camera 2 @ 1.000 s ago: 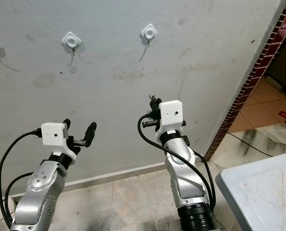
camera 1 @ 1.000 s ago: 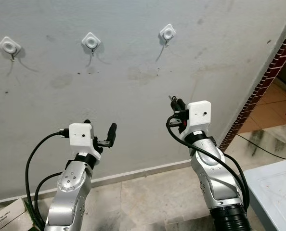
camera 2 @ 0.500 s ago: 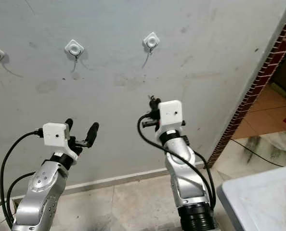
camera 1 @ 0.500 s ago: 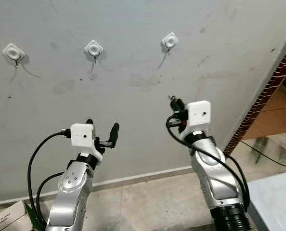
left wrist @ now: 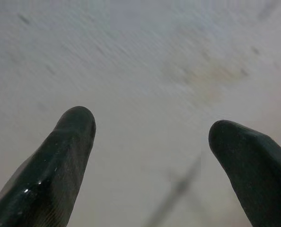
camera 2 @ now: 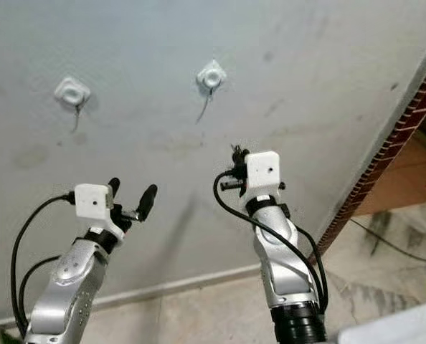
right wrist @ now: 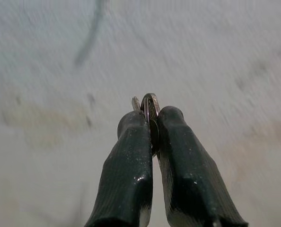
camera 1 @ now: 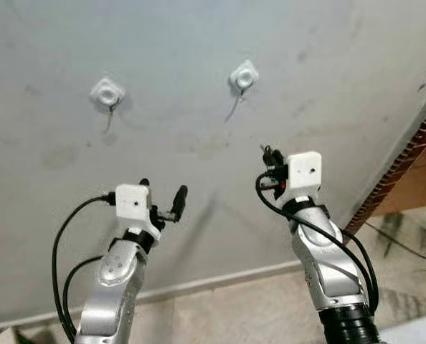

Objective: Hang keys on a hook

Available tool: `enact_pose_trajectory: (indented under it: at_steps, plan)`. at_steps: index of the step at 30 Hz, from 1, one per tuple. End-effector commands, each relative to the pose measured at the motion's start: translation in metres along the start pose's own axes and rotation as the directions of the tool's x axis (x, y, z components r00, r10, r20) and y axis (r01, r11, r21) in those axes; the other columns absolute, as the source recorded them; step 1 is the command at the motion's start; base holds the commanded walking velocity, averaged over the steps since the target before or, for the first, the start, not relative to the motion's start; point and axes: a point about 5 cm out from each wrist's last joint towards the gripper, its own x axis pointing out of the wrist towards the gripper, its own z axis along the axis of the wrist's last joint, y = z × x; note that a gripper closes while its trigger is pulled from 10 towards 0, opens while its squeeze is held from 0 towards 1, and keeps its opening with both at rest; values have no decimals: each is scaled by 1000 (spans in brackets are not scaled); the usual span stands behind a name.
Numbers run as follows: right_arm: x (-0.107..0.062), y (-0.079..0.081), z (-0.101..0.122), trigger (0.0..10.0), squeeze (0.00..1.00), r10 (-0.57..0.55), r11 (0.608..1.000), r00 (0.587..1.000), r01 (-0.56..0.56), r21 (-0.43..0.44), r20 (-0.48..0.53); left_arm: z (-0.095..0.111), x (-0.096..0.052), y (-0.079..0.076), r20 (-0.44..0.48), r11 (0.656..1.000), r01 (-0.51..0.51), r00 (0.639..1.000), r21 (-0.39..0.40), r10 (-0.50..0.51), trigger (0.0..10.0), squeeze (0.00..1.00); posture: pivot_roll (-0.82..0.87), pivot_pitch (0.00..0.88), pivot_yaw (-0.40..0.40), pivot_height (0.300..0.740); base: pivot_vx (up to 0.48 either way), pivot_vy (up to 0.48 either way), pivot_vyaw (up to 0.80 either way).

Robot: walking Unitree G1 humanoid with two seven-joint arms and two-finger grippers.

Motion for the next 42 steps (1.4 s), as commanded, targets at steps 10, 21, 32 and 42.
enact_pose_trajectory:
  at_steps: [10, 21, 32, 42]
  plan:
    - [2, 11, 4, 10000, 0, 28, 999, 999, -28, 21, 17, -3, -4, 14, -21, 993, -100, 995, 69, 102, 10000, 0, 55, 49, 19, 740, 0, 0, 0]
    - [18, 10, 24, 10000, 0, 61, 997, 994, -65, 42, 93, 2, 1, 8, 12, 988, -92, 996, 125, 92, 10000, 0, 62, 55, 14, 740, 0, 0, 0]
    - [43, 6, 50, 10000, 0, 125, 986, 977, -142, 92, 175, 3, -1, 1, 21, 989, -65, 998, 136, 63, 10000, 0, 91, 55, 9, 740, 0, 0, 0]
    - [32, -6, 34, 10000, 0, 217, 966, 968, -231, 115, 123, 5, -5, -7, 25, 986, 54, 998, 161, -59, 10000, 0, 93, 53, 16, 740, 0, 0, 0]
